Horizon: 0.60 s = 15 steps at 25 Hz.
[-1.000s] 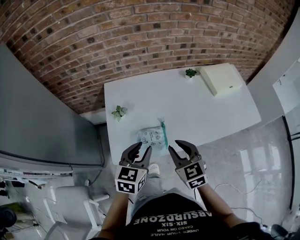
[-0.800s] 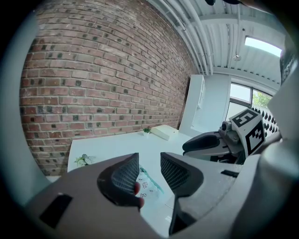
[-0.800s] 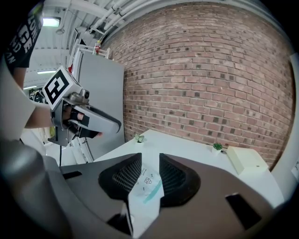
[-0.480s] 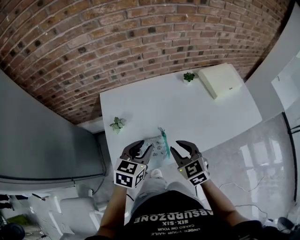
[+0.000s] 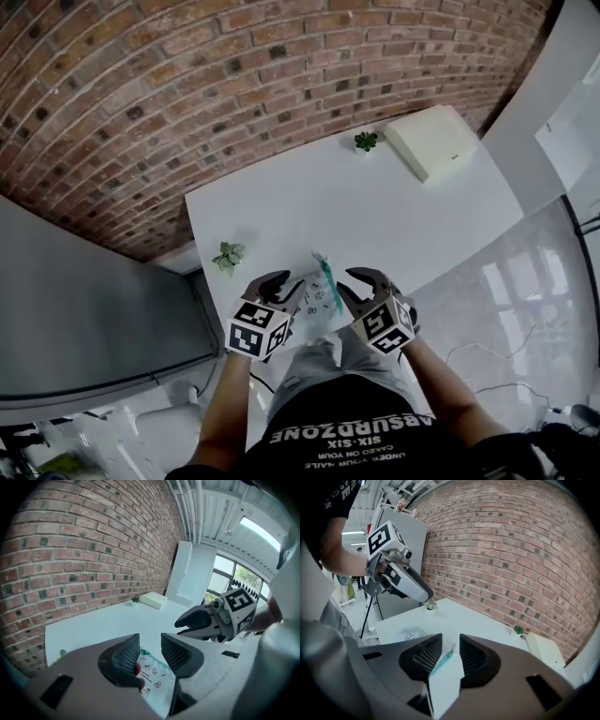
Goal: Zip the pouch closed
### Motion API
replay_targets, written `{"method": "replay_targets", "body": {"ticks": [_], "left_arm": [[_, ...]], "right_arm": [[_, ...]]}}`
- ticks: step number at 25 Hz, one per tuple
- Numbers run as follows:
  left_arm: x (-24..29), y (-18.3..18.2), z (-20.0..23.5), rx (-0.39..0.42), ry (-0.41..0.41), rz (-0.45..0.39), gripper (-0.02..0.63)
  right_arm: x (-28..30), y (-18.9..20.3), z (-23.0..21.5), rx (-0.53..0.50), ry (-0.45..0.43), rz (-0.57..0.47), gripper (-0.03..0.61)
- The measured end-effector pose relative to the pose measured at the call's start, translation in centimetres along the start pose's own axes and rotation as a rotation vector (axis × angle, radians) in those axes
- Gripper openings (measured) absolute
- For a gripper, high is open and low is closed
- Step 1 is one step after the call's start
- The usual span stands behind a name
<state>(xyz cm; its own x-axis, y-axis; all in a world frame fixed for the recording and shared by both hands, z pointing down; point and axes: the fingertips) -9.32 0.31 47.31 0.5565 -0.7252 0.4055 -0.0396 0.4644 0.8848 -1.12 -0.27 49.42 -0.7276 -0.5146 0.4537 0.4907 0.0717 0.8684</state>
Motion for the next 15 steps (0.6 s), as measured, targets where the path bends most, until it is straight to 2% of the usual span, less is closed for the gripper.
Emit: {"method": "replay_targets", "body": {"ticks": [8, 15], "left_arm": [[2.3, -0.1, 1.2, 0.137, 0.057, 0.062, 0.126], [5.2, 1.1, 2.5, 0.242, 0.096, 0.157, 0.126]], "right_arm": [[2.4, 2.2, -0.9, -0.033, -0.039, 0.047, 0.11], [5.1, 4.2, -1.9, -0.145, -0.112, 0.102, 0.101]]}}
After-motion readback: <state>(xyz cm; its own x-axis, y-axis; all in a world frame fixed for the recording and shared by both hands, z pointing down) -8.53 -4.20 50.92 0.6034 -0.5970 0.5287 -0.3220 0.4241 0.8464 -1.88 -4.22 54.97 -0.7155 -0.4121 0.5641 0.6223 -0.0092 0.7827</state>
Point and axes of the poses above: the fingertips, and each gripper's own axes: x forward along the fingers, z to its left, y out of its underside, and after that the axes turned 11 degrees about -z, right-handed
